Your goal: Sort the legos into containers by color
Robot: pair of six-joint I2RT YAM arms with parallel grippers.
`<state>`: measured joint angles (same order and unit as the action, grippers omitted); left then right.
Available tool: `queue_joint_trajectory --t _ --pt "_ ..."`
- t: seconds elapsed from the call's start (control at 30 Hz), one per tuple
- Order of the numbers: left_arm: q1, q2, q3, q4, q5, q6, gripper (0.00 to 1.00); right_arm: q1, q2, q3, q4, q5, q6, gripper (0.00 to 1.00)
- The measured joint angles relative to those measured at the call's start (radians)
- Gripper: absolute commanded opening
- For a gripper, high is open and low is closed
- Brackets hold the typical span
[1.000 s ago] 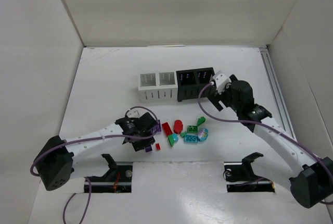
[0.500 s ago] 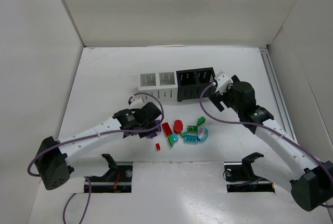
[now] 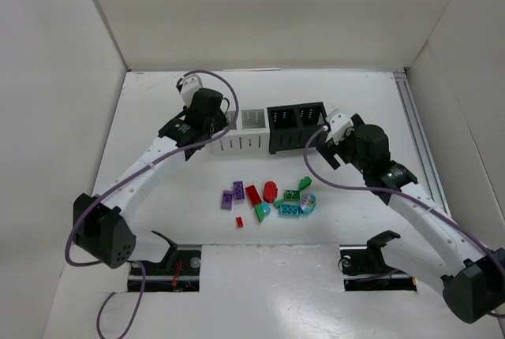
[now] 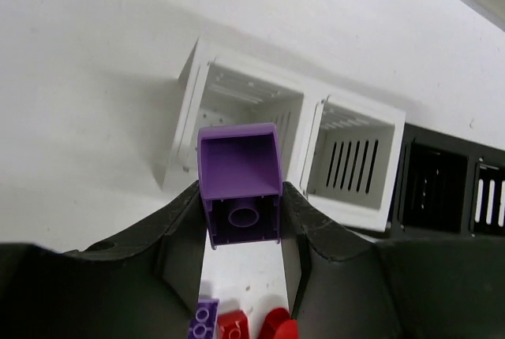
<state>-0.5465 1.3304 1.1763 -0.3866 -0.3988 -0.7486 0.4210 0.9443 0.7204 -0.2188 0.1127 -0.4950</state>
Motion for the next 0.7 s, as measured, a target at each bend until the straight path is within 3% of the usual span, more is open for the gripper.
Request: queue_joint_trajectory --t 0.2,0.37,0.7 --pt "0.027 0.109 0.043 0.072 0.024 0.086 0.28 0.1 0.02 -0.002 0.002 -0.015 -0.028 1.0" --pt "0.027 0.148 0.043 0.077 0.033 0.102 0.43 0.229 0.058 0.0 -0.001 0.034 -0.043 1.0" --pt "0.03 0.142 0.042 0.111 0.023 0.11 0.67 0.332 0.142 0.023 0.001 0.04 -0.043 1.0"
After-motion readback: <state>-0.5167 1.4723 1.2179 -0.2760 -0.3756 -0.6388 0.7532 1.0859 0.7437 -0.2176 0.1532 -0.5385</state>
